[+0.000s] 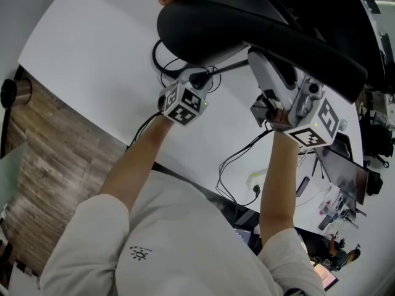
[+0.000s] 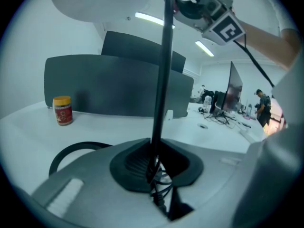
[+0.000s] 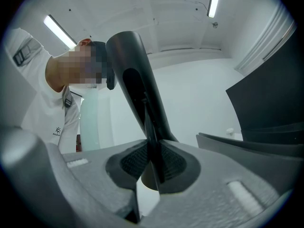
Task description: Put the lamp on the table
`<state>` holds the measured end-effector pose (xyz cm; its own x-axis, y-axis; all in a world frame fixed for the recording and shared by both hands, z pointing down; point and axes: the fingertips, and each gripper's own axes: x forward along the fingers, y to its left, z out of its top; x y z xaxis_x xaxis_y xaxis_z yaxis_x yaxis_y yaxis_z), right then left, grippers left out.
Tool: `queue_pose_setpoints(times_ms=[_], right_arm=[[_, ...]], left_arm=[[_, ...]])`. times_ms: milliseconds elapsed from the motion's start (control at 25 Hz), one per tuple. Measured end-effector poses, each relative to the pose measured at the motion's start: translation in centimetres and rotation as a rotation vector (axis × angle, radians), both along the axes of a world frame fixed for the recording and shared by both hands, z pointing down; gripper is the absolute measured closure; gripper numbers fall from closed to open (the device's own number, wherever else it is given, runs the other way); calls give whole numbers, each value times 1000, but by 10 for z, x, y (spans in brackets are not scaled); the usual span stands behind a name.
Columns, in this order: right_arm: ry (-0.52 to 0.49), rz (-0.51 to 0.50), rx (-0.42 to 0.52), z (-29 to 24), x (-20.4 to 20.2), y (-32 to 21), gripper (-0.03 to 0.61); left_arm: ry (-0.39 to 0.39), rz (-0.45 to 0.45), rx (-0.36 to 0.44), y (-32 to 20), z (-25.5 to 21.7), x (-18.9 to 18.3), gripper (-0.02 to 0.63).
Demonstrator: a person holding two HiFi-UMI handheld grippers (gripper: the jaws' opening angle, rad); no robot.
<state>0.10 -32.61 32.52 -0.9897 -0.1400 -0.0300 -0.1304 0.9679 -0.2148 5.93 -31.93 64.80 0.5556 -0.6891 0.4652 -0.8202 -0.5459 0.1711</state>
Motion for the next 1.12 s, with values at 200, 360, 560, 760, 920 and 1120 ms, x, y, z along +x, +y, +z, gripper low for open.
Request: queue_pose_setpoints(times_ms=[200,360,560,760,920,1120], right_arm=[[-8,32,7,1,-2,5,522],[-3,67,14,1,-2,7,519],[11,109,16,0,-3,7,466],[51,166,18,9,4,3,445],[51,214,2,15,18,12,445],[-19,287,-37,12,37,26,445]], left_arm=[[-11,0,7,3,1,-1,563],[-18,-11,5,3,1,-2,558],[-33,-2,-11,7,-5,-10,491],[-52,11,-8,18,-14,-15,491],[-48,19,8,32,-29,-17,489],[-56,39,38,49,-49,-23,492]])
